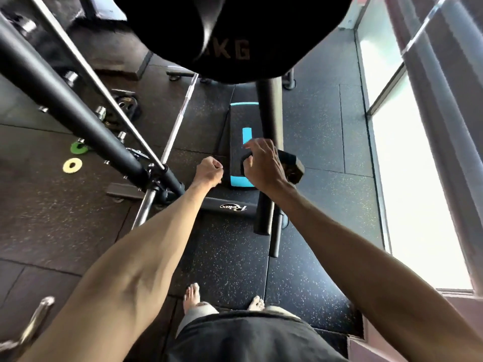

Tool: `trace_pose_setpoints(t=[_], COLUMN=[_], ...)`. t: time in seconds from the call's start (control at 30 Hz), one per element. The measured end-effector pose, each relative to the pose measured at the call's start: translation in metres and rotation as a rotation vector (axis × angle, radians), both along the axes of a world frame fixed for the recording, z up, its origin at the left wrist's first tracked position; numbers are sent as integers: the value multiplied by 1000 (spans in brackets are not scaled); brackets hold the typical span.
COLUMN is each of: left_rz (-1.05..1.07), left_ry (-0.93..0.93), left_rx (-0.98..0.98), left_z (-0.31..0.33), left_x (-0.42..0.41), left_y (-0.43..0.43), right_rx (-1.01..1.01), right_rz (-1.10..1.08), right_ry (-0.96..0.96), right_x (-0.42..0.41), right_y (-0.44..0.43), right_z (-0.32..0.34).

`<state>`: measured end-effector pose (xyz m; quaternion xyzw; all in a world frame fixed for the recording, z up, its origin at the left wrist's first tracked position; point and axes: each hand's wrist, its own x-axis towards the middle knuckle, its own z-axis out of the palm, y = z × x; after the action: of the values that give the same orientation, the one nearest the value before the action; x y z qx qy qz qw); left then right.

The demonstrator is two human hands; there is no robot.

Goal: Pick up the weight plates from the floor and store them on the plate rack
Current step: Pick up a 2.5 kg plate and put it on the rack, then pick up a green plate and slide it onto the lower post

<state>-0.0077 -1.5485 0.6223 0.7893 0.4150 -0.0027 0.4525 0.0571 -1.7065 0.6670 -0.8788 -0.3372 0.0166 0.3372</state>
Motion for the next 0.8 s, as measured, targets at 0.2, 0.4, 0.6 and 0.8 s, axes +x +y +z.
trace_pose_setpoints(t=[0.2, 0.4, 0.6, 0.8], left_rz=[51, 222, 316, 416], left_ry=[118, 212, 323, 322], left_rx=[93, 68, -3, -89], left_z=[-11, -10, -22, -45], left_x=[-101, -244, -378, -480], left_y=[60, 98, 137, 190], right_rx=[-286, -533, -684, -884], right_rz=[330, 571, 790, 949], right_ry=[131, 243, 231, 243], right_x=[-69, -165, -280, -381], right_y=[75, 152, 235, 314], right_z=[-3, -27, -50, -70])
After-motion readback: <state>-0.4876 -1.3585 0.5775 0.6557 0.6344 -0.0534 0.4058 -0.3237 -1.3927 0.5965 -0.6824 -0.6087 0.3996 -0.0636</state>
